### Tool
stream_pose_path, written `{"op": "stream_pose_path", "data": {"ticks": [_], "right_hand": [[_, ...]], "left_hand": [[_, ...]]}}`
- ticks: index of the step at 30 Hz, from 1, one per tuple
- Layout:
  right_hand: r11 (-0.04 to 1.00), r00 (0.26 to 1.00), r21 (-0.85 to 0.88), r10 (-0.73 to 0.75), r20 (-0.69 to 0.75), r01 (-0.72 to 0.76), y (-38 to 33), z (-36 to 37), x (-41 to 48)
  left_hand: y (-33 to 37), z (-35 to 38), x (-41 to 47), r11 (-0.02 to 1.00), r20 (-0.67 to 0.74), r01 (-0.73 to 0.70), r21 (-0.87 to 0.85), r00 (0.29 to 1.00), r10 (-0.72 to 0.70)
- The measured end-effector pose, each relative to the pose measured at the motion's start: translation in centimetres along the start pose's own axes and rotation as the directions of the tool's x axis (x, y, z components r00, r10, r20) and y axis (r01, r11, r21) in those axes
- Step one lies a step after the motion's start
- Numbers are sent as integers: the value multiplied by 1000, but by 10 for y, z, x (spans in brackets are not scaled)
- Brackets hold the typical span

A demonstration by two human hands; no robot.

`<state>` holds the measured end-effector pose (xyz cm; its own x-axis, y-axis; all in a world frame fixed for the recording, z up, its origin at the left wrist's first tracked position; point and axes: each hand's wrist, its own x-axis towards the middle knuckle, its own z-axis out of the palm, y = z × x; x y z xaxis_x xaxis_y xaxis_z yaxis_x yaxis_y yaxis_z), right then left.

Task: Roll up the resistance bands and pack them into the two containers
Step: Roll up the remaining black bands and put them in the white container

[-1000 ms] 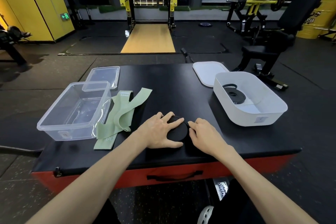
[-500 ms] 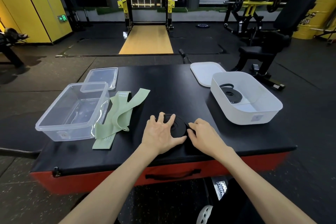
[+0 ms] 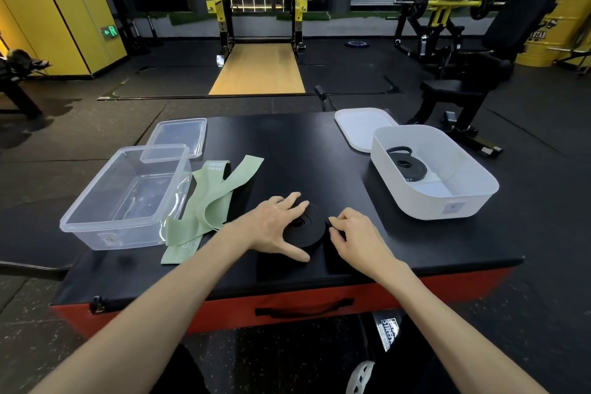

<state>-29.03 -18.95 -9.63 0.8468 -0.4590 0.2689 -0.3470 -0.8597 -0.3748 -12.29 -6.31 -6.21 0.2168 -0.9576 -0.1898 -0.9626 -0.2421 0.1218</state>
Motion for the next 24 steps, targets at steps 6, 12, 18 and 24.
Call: {"op": "stream_pose_path", "data": {"ticks": [6,12,18,24], "right_hand": [[999,996,-42,0,86,3,0,-8,-7],[1000,1000,6,23,16,-23,2,-7,-11],[996,996,47,83,-30,-81,-13,-5,0],[992,993,79,101,-53,-97,-18,-3,0]], "left_hand": [[-8,8,7,993,-77,-101,63,991,105],[3,15,-1,988,-192,25,155,981,6],[18,19,-3,971,-242,235,44,946,-218],[29,25,0,931,-275,363,22,898,-344]]}}
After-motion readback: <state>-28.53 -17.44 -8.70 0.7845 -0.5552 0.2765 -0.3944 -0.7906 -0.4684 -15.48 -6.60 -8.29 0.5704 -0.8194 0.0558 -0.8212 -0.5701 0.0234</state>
